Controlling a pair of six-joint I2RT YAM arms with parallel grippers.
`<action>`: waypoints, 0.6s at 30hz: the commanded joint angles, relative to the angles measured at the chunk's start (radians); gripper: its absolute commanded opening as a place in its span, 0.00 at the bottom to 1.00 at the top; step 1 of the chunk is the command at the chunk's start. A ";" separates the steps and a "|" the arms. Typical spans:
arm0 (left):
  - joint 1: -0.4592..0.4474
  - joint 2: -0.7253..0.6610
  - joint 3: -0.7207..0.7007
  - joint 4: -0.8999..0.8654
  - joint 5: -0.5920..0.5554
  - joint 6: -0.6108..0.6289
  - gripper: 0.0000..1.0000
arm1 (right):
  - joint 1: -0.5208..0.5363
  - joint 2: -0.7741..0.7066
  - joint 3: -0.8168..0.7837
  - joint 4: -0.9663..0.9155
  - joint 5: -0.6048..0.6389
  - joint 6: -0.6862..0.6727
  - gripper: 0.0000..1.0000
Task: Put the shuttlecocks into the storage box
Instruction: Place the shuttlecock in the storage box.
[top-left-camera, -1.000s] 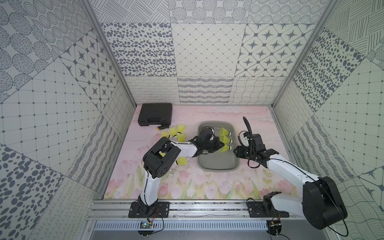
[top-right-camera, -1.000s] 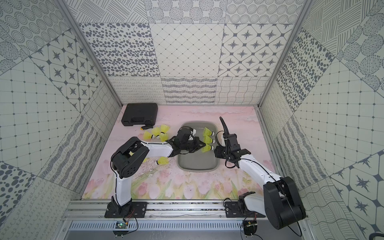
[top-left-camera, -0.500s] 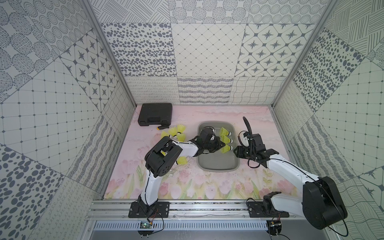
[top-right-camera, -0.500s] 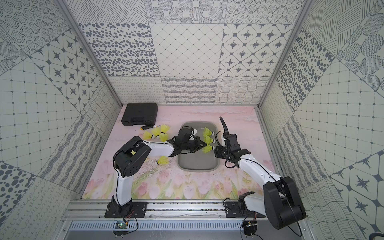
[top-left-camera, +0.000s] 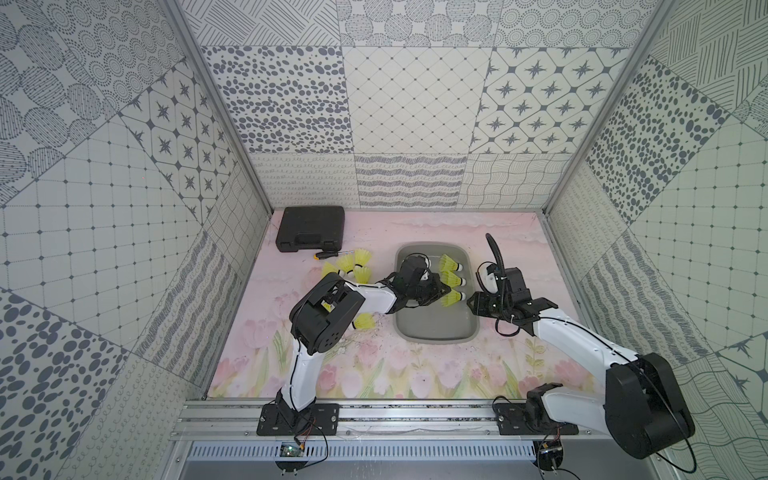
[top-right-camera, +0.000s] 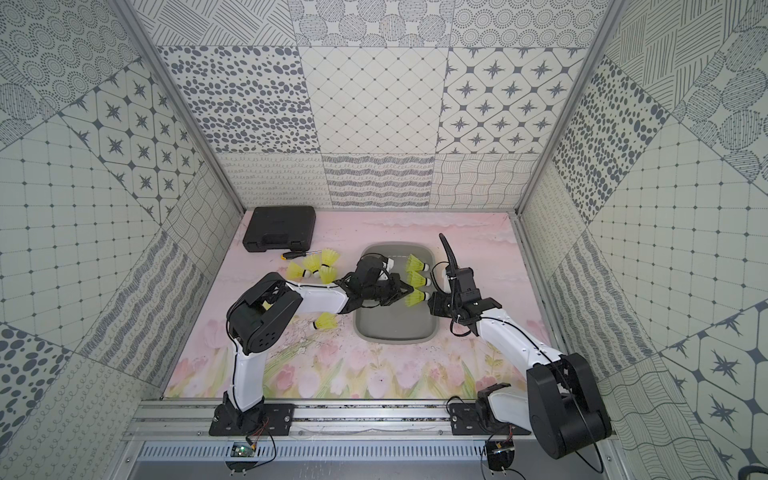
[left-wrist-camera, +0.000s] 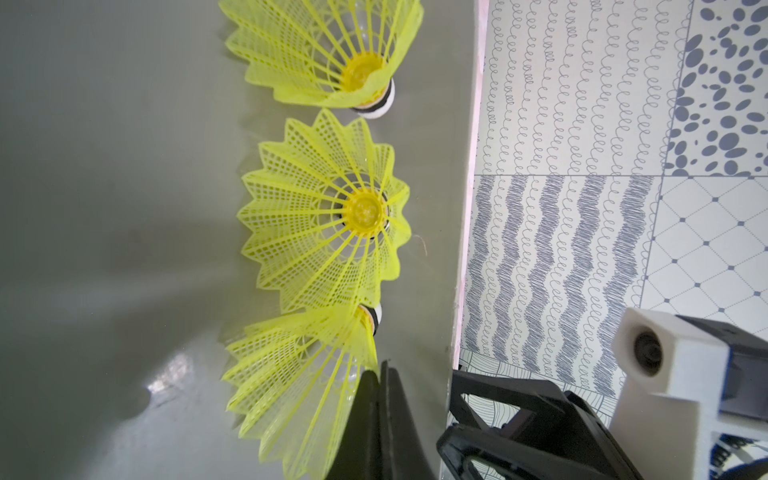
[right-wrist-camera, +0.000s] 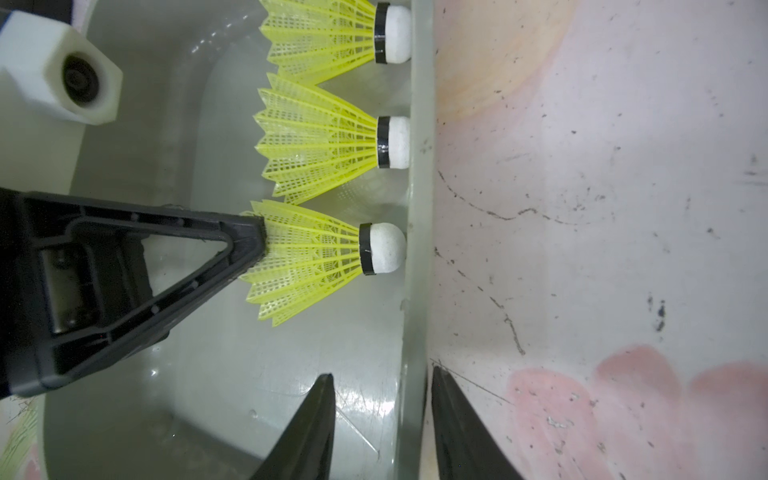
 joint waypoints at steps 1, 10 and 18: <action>-0.002 0.015 0.009 0.064 0.027 -0.007 0.00 | -0.003 0.005 -0.012 0.028 -0.011 -0.006 0.42; -0.001 0.030 0.022 0.059 0.027 -0.007 0.00 | -0.003 0.007 -0.012 0.026 -0.019 -0.010 0.42; 0.002 0.025 0.029 0.031 0.010 0.011 0.10 | -0.003 0.005 -0.012 0.023 -0.017 -0.012 0.42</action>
